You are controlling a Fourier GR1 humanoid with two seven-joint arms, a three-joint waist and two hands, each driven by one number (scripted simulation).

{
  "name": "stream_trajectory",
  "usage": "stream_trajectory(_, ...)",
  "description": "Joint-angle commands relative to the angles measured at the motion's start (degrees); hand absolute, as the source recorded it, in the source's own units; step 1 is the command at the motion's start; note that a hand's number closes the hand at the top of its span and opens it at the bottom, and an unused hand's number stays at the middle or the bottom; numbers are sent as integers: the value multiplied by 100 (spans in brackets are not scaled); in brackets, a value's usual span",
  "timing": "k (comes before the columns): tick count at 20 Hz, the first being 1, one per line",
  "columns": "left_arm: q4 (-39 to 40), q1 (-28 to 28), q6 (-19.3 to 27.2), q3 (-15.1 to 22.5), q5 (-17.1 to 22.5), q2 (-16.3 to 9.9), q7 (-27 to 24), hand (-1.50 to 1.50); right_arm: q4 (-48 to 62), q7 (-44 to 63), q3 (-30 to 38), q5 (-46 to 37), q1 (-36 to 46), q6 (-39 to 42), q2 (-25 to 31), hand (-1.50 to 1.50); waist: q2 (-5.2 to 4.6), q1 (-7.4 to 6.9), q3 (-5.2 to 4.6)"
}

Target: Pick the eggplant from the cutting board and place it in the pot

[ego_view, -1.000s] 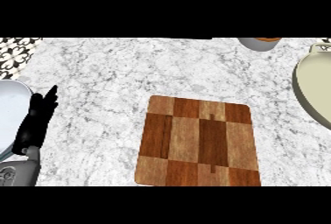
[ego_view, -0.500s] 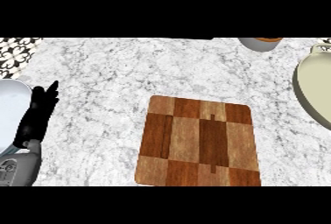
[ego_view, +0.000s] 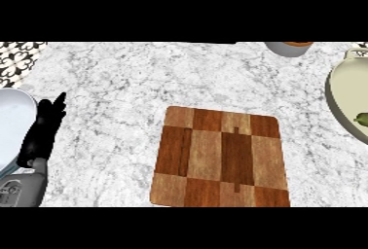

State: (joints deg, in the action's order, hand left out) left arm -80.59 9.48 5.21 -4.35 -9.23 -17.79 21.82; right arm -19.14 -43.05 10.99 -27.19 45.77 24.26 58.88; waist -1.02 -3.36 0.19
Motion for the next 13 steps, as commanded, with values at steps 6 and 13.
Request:
stream_trajectory(6, -64, -118, -40, -94, 42, -49, -41, 0, 996, 245, 1137, 1228, 508, 1028, -17, -150, 15, 94, 8)
stream_trajectory(13, -234, -227, -7, -45, 37, 47, -72, 0, 1420, 705, 1825, 1856, 400, 1055, 608, -150, -50, 58, 36)
